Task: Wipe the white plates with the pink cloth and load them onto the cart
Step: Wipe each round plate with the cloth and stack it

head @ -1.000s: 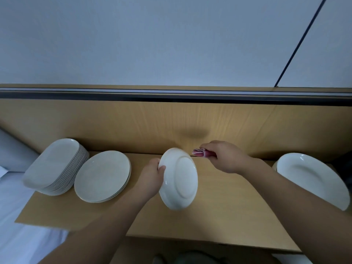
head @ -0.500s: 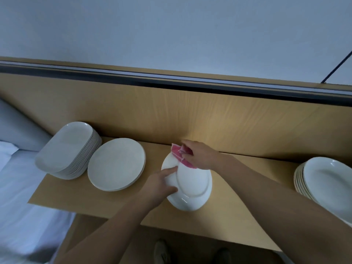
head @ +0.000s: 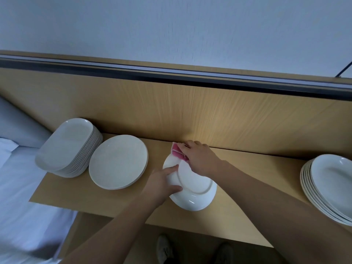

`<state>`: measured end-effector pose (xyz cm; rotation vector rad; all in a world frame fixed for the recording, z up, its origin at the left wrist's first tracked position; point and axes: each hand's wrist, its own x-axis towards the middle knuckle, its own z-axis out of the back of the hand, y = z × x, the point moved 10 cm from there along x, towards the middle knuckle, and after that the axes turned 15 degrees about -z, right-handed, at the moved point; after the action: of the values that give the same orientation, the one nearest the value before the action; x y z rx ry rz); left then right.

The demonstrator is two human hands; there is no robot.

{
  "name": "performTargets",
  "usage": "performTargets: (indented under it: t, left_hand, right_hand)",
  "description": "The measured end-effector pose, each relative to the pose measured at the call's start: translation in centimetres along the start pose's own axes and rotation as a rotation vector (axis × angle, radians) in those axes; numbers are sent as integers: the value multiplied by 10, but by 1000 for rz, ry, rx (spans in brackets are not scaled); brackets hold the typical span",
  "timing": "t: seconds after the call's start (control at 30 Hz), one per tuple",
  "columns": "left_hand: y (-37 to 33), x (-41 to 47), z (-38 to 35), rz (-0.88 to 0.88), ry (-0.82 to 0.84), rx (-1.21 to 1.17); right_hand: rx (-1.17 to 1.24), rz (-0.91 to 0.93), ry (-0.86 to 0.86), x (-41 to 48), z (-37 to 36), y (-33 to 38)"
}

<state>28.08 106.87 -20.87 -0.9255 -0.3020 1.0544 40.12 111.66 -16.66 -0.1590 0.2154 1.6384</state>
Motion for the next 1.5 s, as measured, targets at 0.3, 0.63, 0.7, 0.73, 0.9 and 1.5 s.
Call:
performTargets:
  t: [0.3, 0.63, 0.7, 0.73, 0.9, 1.5]
  left_hand:
    - [-6, 4, -1, -18, -30, 16]
    - [-1, 5, 3, 53, -62, 15]
    - [0, 4, 3, 65, -56, 10]
    - [0, 4, 3, 66, -56, 8]
    - [0, 4, 5, 76, -53, -2]
    - [2, -11, 4, 166, -134, -124]
  right_hand:
    - [119, 95, 31, 2, 4, 13]
    - [-35, 214, -28, 1, -2, 23]
    - [10, 225, 40, 5, -7, 20]
    - [41, 219, 69, 7, -9, 18]
    - [150, 135, 137, 13, -16, -6]
    - [416, -356, 195, -46, -88, -102]
